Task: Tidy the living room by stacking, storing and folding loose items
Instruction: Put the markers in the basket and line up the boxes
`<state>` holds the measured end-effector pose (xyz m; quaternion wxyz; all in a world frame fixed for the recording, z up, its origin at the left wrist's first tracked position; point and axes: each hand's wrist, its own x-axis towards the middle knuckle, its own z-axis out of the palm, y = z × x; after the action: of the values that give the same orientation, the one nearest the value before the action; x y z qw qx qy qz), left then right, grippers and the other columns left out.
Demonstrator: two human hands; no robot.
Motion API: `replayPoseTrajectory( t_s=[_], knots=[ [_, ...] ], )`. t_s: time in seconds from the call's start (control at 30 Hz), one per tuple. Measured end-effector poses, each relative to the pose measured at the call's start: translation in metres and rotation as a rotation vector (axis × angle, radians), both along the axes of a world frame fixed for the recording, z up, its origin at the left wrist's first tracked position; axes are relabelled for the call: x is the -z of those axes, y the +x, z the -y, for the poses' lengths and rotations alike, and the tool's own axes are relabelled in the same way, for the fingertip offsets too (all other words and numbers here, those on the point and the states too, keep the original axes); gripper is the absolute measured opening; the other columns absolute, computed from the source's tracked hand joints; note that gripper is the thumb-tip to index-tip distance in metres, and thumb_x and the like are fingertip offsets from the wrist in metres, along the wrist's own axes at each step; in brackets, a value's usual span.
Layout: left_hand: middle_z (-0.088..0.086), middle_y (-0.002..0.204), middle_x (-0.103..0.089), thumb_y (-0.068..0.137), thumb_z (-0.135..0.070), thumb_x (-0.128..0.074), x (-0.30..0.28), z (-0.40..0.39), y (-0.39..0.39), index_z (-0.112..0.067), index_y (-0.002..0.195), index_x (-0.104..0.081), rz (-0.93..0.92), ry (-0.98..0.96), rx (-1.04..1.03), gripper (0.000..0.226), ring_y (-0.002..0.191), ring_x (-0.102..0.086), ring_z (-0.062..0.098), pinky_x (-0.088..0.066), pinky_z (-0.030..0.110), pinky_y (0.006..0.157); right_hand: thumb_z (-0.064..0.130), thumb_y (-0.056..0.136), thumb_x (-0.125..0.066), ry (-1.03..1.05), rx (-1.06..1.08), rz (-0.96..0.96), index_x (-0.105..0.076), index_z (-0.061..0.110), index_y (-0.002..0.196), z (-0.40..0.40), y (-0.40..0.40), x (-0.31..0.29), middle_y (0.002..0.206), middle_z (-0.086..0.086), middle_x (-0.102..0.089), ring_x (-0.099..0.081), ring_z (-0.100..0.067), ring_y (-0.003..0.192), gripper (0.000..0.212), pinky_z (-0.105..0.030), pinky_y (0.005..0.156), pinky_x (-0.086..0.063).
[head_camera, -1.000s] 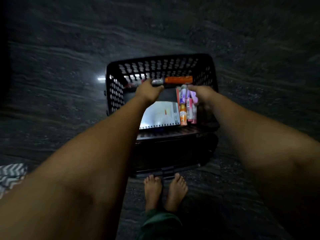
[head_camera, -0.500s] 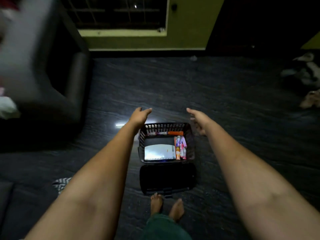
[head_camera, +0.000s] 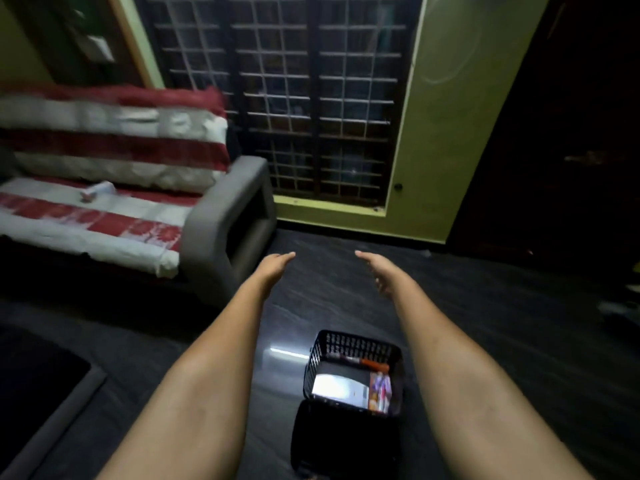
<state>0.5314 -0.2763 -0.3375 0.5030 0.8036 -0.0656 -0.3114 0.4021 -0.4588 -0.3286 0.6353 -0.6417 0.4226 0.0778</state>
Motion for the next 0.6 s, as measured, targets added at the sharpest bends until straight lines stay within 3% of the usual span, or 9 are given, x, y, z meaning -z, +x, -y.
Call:
replayPoseTrajectory(
  t_s=[0.07,0.1,0.2,0.27,0.3,0.33,0.4,0.47,0.6],
  knots=[
    [0.013,0.085,-0.070,0.093,-0.035,-0.057,-0.029,-0.022,-0.012,-0.002,0.104,-0.064,0.064,-0.035,-0.063,0.035,0.078,-0.066,0.019,-0.052,0.024,0.070,0.054,0.093,-0.046,-0.039,-0.092,0.034,-0.022,0.014,0.151,-0.017,-0.004,-0.029,0.159,-0.009,-0.014,-0.027,-0.032,0.140,0.075,-0.044,0.110,-0.025],
    [0.010,0.082,-0.070,0.094,-0.032,-0.056,-0.046,-0.031,-0.020,-0.002,0.104,-0.065,0.103,-0.058,-0.095,0.032,0.074,-0.065,0.016,-0.050,0.021,0.064,0.053,0.093,-0.046,-0.056,-0.126,0.063,-0.021,0.014,0.151,-0.026,-0.007,-0.044,0.159,-0.010,-0.012,-0.016,-0.032,0.144,0.074,-0.045,0.114,-0.017],
    [0.007,0.115,-0.057,0.095,-0.032,-0.054,-0.103,-0.080,-0.053,0.002,0.126,-0.056,0.218,-0.064,-0.171,0.046,0.106,-0.055,0.021,-0.045,0.027,0.083,0.050,0.096,-0.042,-0.098,-0.266,0.181,-0.019,0.017,0.152,-0.064,-0.014,-0.091,0.160,-0.007,-0.009,-0.011,-0.029,0.146,0.068,-0.043,0.116,-0.013],
    [0.006,0.132,-0.050,0.097,-0.034,-0.051,-0.136,-0.123,-0.080,-0.002,0.134,-0.049,0.279,-0.079,-0.274,0.050,0.124,-0.047,0.025,-0.040,0.031,0.098,0.047,0.096,-0.044,-0.069,-0.353,0.299,-0.033,0.018,0.146,-0.097,-0.020,-0.120,0.156,0.000,-0.024,-0.033,-0.021,0.137,0.059,-0.032,0.107,-0.034],
    [0.004,0.135,-0.047,0.097,-0.036,-0.051,-0.150,-0.148,-0.091,-0.003,0.137,-0.047,0.303,-0.083,-0.317,0.051,0.129,-0.043,0.025,-0.037,0.031,0.100,0.046,0.095,-0.048,-0.070,-0.392,0.339,-0.042,0.018,0.140,-0.118,-0.023,-0.137,0.150,0.002,-0.034,-0.043,-0.015,0.126,0.054,-0.023,0.092,-0.044],
    [0.006,0.141,-0.045,0.097,-0.037,-0.050,-0.162,-0.164,-0.097,-0.005,0.139,-0.044,0.323,-0.094,-0.353,0.053,0.132,-0.040,0.024,-0.035,0.032,0.102,0.046,0.094,-0.051,-0.098,-0.424,0.358,-0.043,0.017,0.140,-0.130,-0.022,-0.148,0.145,0.004,-0.039,-0.043,-0.014,0.124,0.055,-0.018,0.088,-0.042],
    [0.009,0.148,-0.039,0.097,-0.038,-0.050,-0.195,-0.209,-0.116,-0.006,0.142,-0.039,0.379,-0.087,-0.436,0.056,0.138,-0.035,0.025,-0.032,0.033,0.104,0.050,0.092,-0.051,-0.166,-0.514,0.369,-0.030,0.016,0.148,-0.163,-0.018,-0.172,0.156,-0.003,-0.024,-0.028,-0.020,0.139,0.070,-0.030,0.109,-0.028],
    [0.012,0.147,-0.041,0.098,-0.035,-0.050,-0.228,-0.261,-0.136,-0.004,0.140,-0.042,0.451,-0.092,-0.545,0.053,0.136,-0.038,0.027,-0.034,0.032,0.099,0.050,0.093,-0.049,-0.162,-0.629,0.432,-0.026,0.017,0.150,-0.209,-0.020,-0.203,0.158,-0.005,-0.017,-0.019,-0.024,0.144,0.070,-0.039,0.118,-0.014],
    [0.013,0.145,-0.043,0.099,-0.029,-0.047,-0.285,-0.360,-0.191,-0.001,0.140,-0.041,0.595,-0.062,-0.742,0.050,0.134,-0.039,0.027,-0.035,0.031,0.100,0.047,0.099,-0.039,-0.111,-0.807,0.544,-0.025,0.020,0.150,-0.308,-0.036,-0.250,0.158,-0.006,-0.019,-0.018,-0.025,0.145,0.060,-0.038,0.117,-0.014]
  ],
)
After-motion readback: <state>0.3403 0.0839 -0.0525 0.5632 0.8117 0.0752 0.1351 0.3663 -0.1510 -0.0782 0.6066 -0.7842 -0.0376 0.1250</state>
